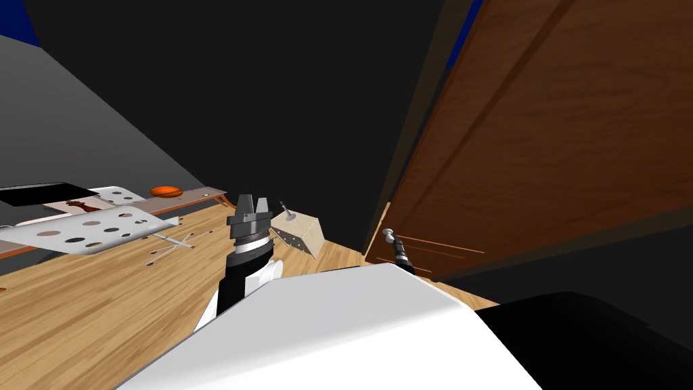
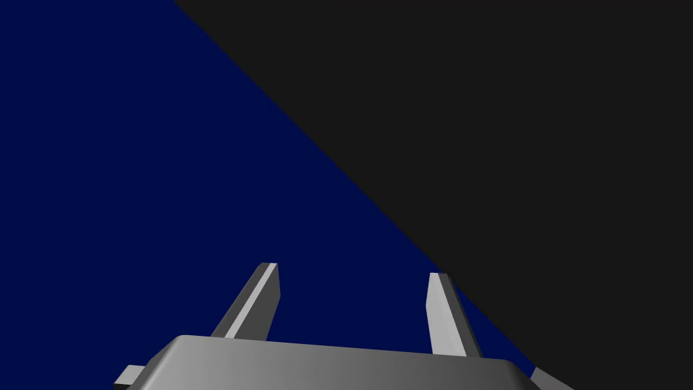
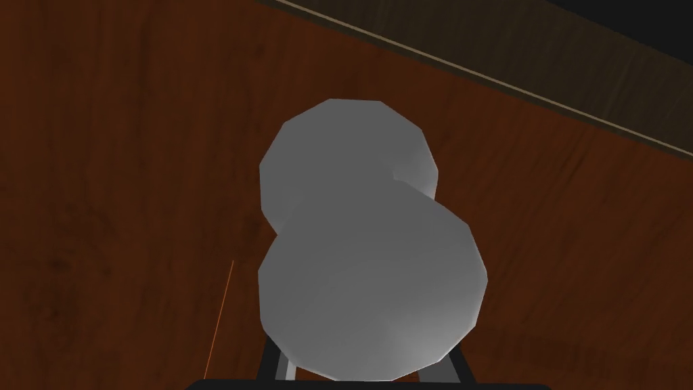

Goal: Pull the door open

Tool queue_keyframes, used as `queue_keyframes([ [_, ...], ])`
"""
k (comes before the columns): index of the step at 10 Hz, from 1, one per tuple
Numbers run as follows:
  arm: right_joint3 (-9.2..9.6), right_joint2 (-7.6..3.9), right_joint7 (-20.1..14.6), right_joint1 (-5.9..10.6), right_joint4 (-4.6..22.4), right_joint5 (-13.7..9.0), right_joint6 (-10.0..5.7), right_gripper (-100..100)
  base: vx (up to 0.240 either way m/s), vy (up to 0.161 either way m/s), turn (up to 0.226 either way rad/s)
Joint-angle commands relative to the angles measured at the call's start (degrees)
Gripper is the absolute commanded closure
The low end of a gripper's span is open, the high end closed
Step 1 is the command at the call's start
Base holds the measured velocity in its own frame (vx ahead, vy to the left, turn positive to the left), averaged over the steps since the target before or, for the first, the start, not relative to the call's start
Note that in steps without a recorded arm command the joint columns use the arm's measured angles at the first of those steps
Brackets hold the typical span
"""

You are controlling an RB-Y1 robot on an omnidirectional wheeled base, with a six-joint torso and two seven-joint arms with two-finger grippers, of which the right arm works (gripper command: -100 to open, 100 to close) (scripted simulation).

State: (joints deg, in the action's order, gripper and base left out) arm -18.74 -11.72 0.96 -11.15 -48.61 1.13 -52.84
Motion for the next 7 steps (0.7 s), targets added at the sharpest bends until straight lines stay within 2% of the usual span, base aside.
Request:
queue_keyframes([
  [1,1.14,0.11,-2.9,1.2,1.2,-1.5,-0.83,100,-0.063,-0.011,0.079],
  [2,1.14,0.11,-3.2,1.2,1.2,-1.5,-0.83,100,-0.049,-0.012,0.045],
  [4,2.17,-0.31,-7.0,1.7,1.7,-4.4,-0.5,100,-0.059,-0.018,0.099],
  [5,2.17,-0.31,-8.0,1.7,1.7,-4.4,-0.5,100,-0.047,-0.015,0.059],
  [6,2.68,-0.52,-9.9,1.95,1.9,-5.9,-0.34,100,-0.056,-0.012,0.098],
  [7,2.68,-0.52,-10.4,1.95,1.9,-5.9,-0.34,100,-0.049,-0.009,0.047],
])
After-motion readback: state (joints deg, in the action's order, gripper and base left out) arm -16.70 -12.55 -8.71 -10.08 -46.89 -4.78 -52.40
